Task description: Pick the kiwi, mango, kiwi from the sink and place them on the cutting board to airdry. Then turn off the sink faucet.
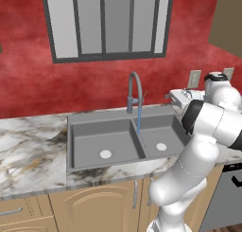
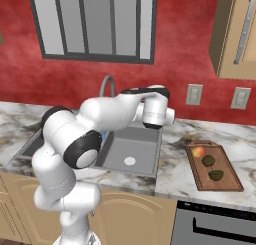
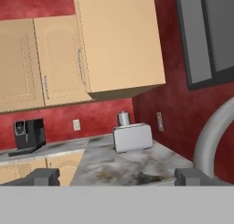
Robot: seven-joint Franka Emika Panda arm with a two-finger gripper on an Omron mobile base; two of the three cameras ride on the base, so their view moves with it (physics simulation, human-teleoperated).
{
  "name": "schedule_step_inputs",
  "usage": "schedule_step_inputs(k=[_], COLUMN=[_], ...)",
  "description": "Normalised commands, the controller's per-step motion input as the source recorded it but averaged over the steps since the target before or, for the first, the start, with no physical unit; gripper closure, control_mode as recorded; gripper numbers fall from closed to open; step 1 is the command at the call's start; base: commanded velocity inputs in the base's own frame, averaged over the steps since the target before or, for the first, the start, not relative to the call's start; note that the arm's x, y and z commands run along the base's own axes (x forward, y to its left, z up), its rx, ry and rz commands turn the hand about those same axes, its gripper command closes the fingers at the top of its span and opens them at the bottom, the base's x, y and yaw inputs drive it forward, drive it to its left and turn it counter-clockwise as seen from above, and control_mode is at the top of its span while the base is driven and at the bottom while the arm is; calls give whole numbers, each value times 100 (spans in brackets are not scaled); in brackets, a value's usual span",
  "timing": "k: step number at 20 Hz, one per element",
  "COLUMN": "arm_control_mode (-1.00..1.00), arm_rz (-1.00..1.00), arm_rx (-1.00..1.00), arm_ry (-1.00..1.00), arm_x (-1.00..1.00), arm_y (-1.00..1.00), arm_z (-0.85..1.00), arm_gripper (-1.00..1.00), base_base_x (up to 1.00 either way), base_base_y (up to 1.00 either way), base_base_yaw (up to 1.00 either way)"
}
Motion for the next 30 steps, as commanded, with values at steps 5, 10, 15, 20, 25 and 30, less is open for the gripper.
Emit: schedule_step_inputs(k=[5, 10, 15, 20, 25, 30], arm_control_mode=[-100, -100, -100, -100, -100, -100], arm_rz=[-4, -4, -5, -4, -2, 0], arm_rx=[0, 0, 0, 0, 0, 1], arm_ry=[0, 0, 0, 0, 0, 0], arm_x=[8, 12, 14, 18, 22, 26], arm_y=[-1, 0, 0, 0, 1, 3], arm_z=[-3, -6, -8, -8, -2, 0], arm_gripper=[-100, -100, -100, -100, -100, -100], base_base_x=[0, 0, 0, 0, 0, 0], base_base_y=[0, 0, 0, 0, 0, 0], base_base_yaw=[0, 0, 0, 0, 0, 0])
